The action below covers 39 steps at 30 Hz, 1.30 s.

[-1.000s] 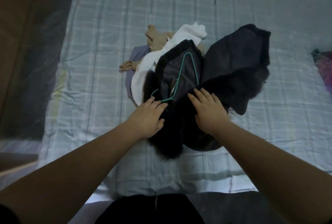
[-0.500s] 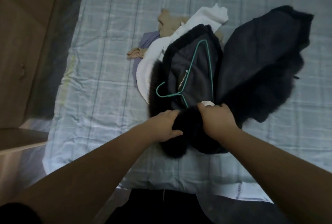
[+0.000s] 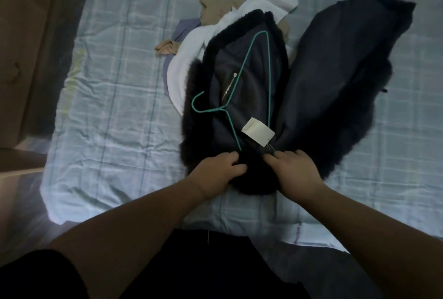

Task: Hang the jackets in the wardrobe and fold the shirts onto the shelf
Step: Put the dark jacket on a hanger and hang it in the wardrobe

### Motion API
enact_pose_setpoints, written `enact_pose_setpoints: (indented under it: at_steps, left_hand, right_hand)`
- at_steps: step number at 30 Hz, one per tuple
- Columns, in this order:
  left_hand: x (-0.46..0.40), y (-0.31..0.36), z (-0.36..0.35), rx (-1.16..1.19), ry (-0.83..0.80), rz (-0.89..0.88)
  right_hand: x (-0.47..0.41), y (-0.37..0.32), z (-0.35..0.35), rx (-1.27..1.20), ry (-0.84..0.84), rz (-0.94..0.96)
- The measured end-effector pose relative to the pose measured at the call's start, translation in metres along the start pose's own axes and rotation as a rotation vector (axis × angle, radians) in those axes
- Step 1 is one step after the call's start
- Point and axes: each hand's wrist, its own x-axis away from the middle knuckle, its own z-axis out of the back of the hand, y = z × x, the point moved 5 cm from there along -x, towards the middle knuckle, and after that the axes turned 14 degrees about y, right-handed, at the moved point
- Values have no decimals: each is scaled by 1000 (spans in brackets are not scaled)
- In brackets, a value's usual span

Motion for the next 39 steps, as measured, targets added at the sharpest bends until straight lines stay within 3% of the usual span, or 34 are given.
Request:
enact_pose_setpoints:
  at_steps: [4, 6, 9, 11, 13, 17, 20, 24, 27, 31, 33, 34, 36, 37, 39]
  left_hand:
    - [-2, 0, 2, 56, -34, 160]
    - [-3, 0, -1, 231, -55, 371]
    - [2, -4, -13, 517, -190, 654]
    - [2, -7, -14, 463, -275, 635]
    - [1, -14, -9, 258, -320, 532]
    - [2, -38, 18, -95, -51, 355]
    - [18, -58, 22, -245, 5, 396]
    - [33, -74, 10, -84, -22, 634]
    - [41, -83, 0, 226, 95, 764]
    - [54, -90, -1, 455, 124, 716]
    - [65, -101, 6, 493, 138, 735]
    - [71, -107, 11, 513, 151, 769]
    - [82, -118, 21, 560, 171, 847]
    - [86, -124, 26, 557, 182, 867]
    - [90, -131, 37, 506, 169, 856]
  right_hand:
    - [1, 3, 18, -32, 137, -77]
    - [0, 4, 27, -45, 245, -88]
    - [0, -1, 29, -83, 264, -58]
    - [-1, -9, 24, -118, 221, -11]
    - [-4, -17, 17, -110, 163, 1]
    - [-31, -31, 10, -46, 24, -51]
    - [-62, -48, 11, 6, -45, -40]
    - [-104, -59, 9, 26, -89, -147]
    - [-136, -69, 2, 48, -129, -171]
    - [-159, -84, -12, -131, -534, -258]
    - [-167, -89, -16, -392, -608, -410]
    - [-170, -89, -17, -552, -567, -548]
    - [-169, -85, -19, -785, -327, -836]
    - [-167, -85, -19, -786, -223, -882]
    - [-157, -93, -24, -665, -209, -751]
